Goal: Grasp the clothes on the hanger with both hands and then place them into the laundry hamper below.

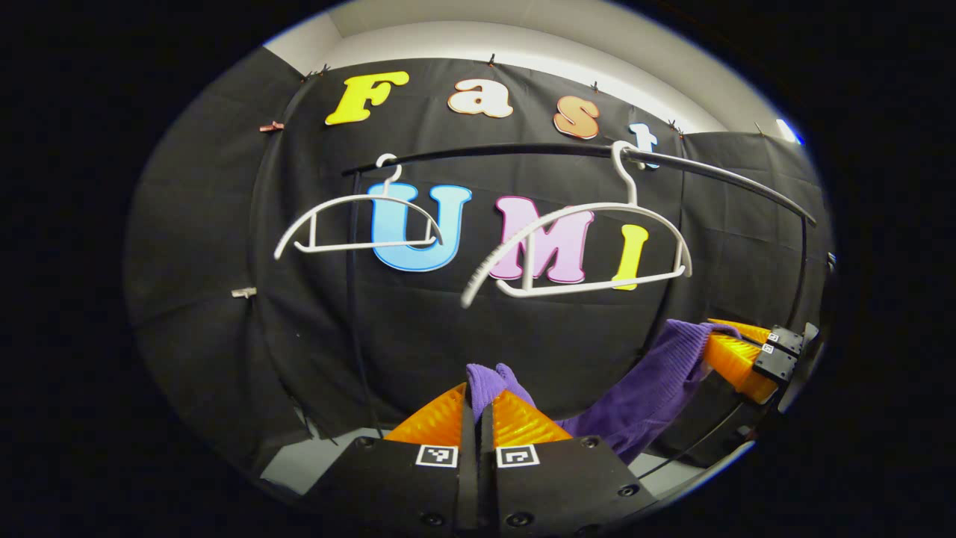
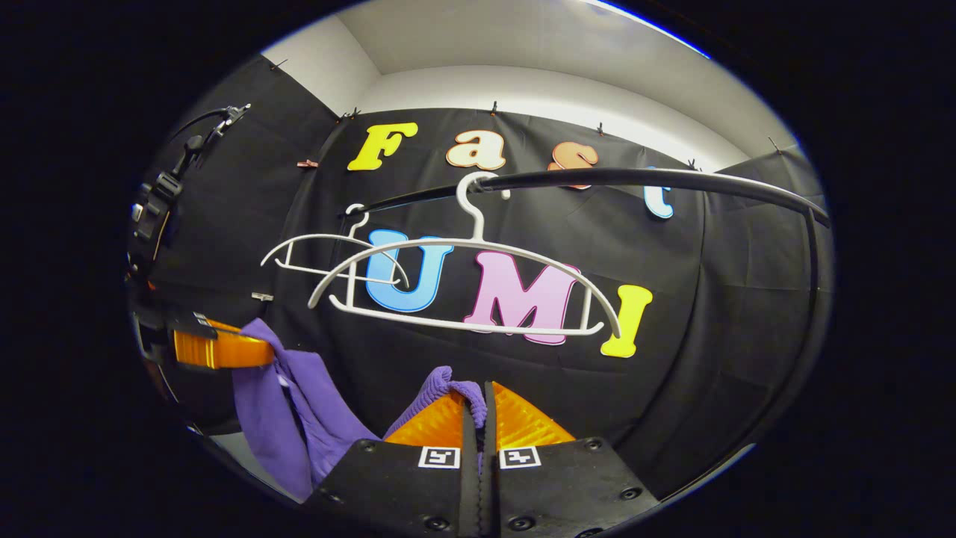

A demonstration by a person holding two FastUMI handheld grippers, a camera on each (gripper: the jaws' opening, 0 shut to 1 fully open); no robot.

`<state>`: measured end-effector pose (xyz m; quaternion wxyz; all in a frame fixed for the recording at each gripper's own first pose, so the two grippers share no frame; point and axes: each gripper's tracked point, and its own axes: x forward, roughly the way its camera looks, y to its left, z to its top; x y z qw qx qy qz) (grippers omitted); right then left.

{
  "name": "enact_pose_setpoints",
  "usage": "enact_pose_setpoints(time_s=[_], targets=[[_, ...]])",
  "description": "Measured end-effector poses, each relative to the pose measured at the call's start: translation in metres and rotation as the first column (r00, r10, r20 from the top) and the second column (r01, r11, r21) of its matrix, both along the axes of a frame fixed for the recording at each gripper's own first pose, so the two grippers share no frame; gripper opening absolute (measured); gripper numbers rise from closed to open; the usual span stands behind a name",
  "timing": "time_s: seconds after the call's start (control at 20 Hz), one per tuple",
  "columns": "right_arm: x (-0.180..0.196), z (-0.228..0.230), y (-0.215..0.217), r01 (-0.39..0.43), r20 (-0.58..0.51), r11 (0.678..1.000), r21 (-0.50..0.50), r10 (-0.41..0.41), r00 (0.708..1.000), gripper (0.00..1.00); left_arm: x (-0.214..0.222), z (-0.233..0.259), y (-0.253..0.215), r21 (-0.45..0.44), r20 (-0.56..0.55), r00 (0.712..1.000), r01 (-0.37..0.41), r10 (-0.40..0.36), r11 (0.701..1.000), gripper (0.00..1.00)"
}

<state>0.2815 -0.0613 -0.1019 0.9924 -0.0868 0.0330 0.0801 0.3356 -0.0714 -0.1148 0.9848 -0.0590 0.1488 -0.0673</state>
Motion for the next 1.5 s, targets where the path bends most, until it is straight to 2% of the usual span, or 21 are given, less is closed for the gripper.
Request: enact_pose_setpoints(time_s=[0.35, 0.65, 0.95, 1.25, 1.5], targets=[[-0.001, 0.001, 0.023, -0.025, -0.042, 0.999, 0.031, 0.027, 0.999, 0.05, -0.001, 0.006, -0.048, -0.101, 0.003, 0.996, 0.087, -0.087, 0.991, 0.05], [-0.003, -0.045, 0.017, -0.047, -0.159, 0.996, 0.082, 0.059, 0.986, 0.05, -0.006, -0.03, -0.084, -0.136, -0.039, 0.983, 0.173, -0.179, 0.976, 0.06], [-0.001, -0.116, -0.004, -0.021, -0.305, 0.99, 0.142, 0.064, 0.95, 0.05, -0.004, -0.092, -0.106, -0.173, -0.142, 0.961, 0.212, -0.237, 0.962, 0.05], [-0.004, -0.178, -0.029, 0.009, -0.426, 0.987, 0.16, 0.061, 0.902, 0.05, -0.001, -0.153, -0.119, -0.154, -0.225, 0.939, 0.231, -0.262, 0.961, 0.04], [-0.001, -0.216, -0.044, -0.011, -0.477, 0.991, 0.133, 0.073, 0.876, 0.05, 0.007, -0.183, -0.127, -0.136, -0.268, 0.934, 0.208, -0.238, 0.969, 0.05]])
